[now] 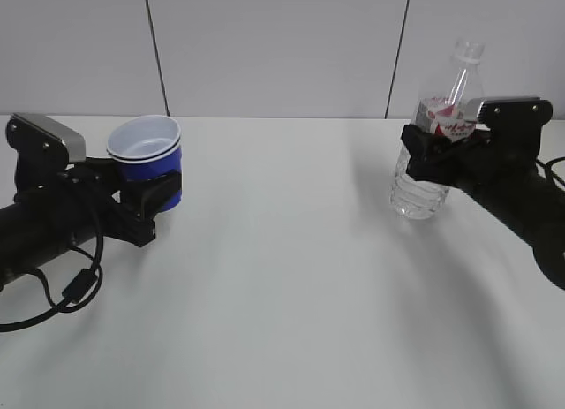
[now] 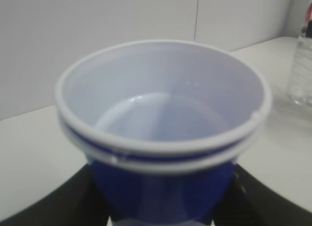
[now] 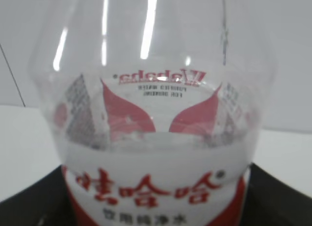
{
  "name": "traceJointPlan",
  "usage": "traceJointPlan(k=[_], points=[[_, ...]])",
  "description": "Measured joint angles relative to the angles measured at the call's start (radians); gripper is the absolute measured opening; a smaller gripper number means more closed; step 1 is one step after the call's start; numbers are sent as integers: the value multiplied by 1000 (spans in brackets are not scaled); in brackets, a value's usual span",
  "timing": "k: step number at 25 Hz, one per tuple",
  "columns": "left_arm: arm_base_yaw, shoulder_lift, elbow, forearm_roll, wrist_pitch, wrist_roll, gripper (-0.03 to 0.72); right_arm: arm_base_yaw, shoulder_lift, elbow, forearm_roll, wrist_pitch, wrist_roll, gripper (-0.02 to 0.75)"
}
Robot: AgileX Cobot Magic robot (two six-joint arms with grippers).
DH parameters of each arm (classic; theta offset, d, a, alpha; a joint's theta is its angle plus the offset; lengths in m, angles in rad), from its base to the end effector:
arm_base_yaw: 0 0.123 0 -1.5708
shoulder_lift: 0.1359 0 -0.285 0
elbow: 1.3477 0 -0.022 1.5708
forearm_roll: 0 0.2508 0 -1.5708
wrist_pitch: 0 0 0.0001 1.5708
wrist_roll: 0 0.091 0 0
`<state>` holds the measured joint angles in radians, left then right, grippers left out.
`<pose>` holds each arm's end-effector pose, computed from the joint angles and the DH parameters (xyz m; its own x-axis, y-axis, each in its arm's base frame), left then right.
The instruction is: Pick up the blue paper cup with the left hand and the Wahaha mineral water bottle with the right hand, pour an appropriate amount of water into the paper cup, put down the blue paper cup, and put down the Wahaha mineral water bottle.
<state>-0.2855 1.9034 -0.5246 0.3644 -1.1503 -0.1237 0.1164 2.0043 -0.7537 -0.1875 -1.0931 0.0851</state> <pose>0.2832 -0.1140 0.1278 -0.1419 0.0720 -0.9873 0.5788 0.8151 -0.0238 0.3585 0.0571 0.1344 -0.0764 -0.0108 -0.9970 -0.2786 0.9603 0.0109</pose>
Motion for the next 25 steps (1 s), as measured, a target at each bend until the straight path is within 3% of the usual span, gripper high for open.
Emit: traceJointPlan(k=[14, 25], points=[[-8, 79, -218, 405, 14, -297, 426, 0, -262, 2, -29, 243, -145, 470], [-160, 139, -372, 478, 117, -326, 426, 0, -283, 2, -34, 256, -343, 470]])
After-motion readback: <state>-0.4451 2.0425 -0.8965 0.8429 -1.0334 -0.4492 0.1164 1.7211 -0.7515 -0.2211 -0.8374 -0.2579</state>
